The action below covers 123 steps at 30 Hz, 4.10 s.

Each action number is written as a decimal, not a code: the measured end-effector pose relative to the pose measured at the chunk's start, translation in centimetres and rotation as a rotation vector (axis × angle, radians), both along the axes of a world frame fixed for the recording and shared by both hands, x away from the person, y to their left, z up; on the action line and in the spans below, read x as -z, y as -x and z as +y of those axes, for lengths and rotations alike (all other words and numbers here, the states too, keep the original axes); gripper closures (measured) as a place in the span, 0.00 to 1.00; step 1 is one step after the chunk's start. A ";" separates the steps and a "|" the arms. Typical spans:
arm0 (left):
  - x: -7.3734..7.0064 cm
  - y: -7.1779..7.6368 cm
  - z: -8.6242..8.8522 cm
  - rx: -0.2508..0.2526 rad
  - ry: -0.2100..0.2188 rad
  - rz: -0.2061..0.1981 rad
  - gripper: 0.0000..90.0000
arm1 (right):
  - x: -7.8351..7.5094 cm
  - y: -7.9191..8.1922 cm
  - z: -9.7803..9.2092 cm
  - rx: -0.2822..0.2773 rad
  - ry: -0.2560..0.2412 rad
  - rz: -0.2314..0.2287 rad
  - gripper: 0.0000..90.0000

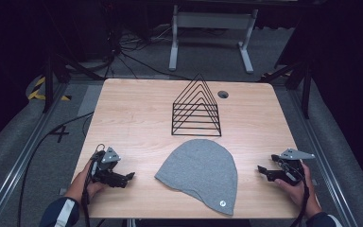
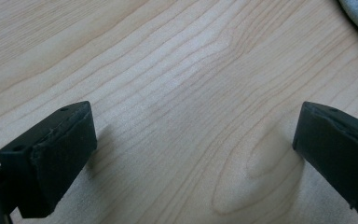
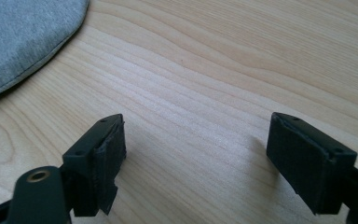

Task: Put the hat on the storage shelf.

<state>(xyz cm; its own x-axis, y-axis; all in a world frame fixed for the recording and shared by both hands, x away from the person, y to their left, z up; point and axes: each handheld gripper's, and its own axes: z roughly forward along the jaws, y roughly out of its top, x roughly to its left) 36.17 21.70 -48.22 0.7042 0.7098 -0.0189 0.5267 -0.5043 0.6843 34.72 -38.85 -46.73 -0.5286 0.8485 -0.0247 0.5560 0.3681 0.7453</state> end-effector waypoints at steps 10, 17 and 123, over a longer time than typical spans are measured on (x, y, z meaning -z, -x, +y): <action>-0.6 -1.2 0.0 0.093 -0.037 0.026 0.07 | 0.0 0.0 0.0 -0.002 0.006 0.001 0.22; -1.7 -3.0 -2.4 0.231 -0.004 0.015 0.30 | -1.3 -0.1 2.1 -0.054 0.021 0.018 0.37; -6.9 -2.4 -13.0 0.335 0.060 -0.084 0.96 | -6.1 -1.9 13.0 -0.375 -0.011 -0.026 0.94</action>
<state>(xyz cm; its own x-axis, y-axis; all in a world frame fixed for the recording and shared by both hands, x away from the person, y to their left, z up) 38.58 8.70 -41.28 0.8987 0.4383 0.0140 0.2795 -0.5972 0.7519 36.61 -25.81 -40.66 -0.8022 0.5961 -0.0343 0.3644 0.5343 0.7627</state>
